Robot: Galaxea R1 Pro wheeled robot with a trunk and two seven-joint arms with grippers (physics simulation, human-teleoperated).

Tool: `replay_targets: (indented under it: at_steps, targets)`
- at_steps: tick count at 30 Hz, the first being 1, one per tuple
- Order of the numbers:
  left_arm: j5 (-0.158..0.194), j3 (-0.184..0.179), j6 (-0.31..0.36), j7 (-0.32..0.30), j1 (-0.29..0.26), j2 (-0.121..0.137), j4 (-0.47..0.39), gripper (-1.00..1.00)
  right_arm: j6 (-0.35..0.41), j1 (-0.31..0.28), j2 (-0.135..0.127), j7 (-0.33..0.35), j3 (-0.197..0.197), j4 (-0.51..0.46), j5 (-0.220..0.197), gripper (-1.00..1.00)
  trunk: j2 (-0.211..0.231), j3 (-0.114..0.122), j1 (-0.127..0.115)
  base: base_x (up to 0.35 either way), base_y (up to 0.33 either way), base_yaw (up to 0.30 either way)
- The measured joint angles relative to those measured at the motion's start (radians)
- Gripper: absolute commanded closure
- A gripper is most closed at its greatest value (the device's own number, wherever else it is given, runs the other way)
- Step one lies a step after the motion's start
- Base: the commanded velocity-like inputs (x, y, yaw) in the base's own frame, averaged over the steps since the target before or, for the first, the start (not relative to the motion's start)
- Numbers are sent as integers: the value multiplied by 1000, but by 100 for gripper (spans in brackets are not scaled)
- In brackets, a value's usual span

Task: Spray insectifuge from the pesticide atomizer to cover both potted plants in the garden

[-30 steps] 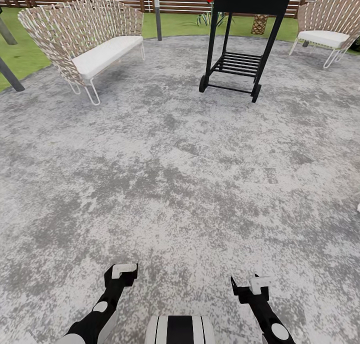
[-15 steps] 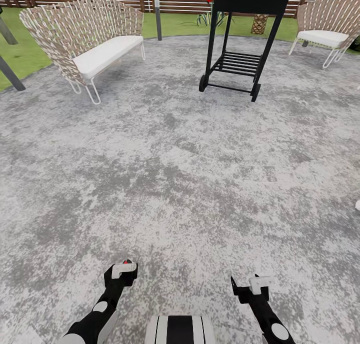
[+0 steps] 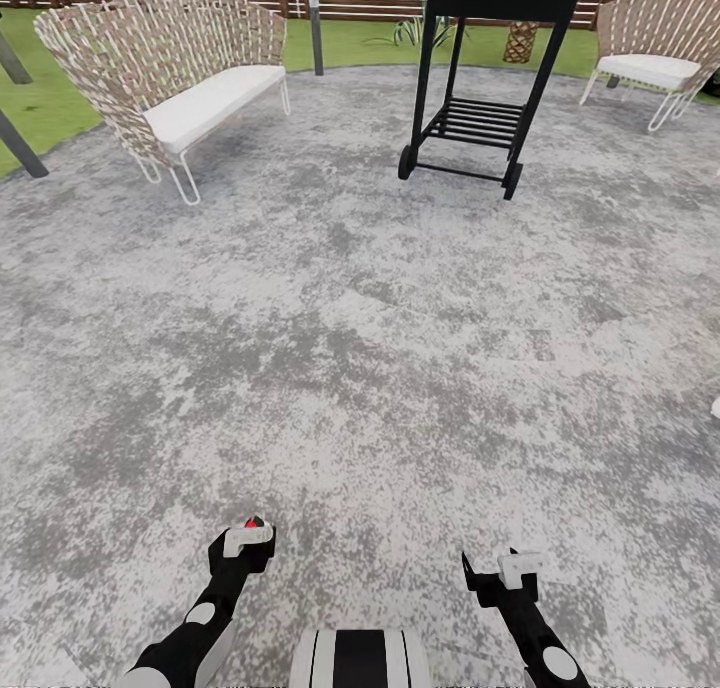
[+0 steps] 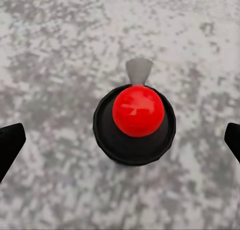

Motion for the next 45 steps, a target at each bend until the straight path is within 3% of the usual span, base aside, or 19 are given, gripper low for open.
replay_targets:
  at_steps: [45]
  targets:
    - [1,-1,0,0,0,0,0,-100,0,0,0,0,0,0,0,-100,0,-27,0,11,0,-18]
